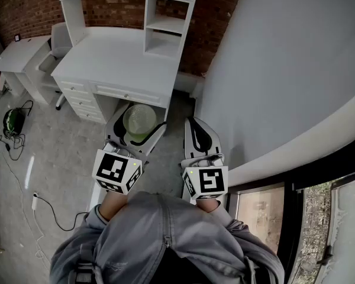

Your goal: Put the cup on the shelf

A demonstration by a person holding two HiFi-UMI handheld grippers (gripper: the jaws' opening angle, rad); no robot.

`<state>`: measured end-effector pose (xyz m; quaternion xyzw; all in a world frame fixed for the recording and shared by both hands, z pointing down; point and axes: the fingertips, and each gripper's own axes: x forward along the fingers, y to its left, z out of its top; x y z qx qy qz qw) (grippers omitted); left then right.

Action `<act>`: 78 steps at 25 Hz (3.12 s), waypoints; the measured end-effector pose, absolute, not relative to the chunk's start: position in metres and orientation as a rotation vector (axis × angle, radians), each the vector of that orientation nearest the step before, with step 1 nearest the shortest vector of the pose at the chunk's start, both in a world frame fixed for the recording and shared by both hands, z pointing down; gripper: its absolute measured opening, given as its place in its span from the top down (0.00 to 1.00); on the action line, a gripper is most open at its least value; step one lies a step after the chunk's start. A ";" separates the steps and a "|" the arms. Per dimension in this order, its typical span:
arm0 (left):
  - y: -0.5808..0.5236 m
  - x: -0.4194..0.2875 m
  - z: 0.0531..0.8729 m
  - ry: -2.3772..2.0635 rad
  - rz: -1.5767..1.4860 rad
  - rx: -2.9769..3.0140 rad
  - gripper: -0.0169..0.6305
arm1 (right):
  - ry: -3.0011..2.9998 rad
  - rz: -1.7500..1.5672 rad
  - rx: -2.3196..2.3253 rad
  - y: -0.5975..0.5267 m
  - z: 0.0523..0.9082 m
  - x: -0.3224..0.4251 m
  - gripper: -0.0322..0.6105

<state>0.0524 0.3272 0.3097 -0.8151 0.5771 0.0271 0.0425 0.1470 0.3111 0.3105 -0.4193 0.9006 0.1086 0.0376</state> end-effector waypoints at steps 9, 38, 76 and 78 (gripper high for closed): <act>0.319 0.040 0.314 1.741 0.076 -2.509 0.37 | 2.761 0.319 -1.296 0.304 0.315 0.131 0.91; 0.230 -0.022 0.337 1.725 0.096 -2.564 0.37 | 2.738 0.226 -1.333 0.207 0.329 0.092 0.91; 0.011 -0.036 0.335 1.810 0.090 -2.527 0.37 | 2.766 0.105 -1.321 -0.019 0.347 0.098 0.91; 0.005 -0.038 0.336 1.807 0.085 -2.526 0.37 | 2.762 0.099 -1.319 -0.023 0.348 0.095 0.91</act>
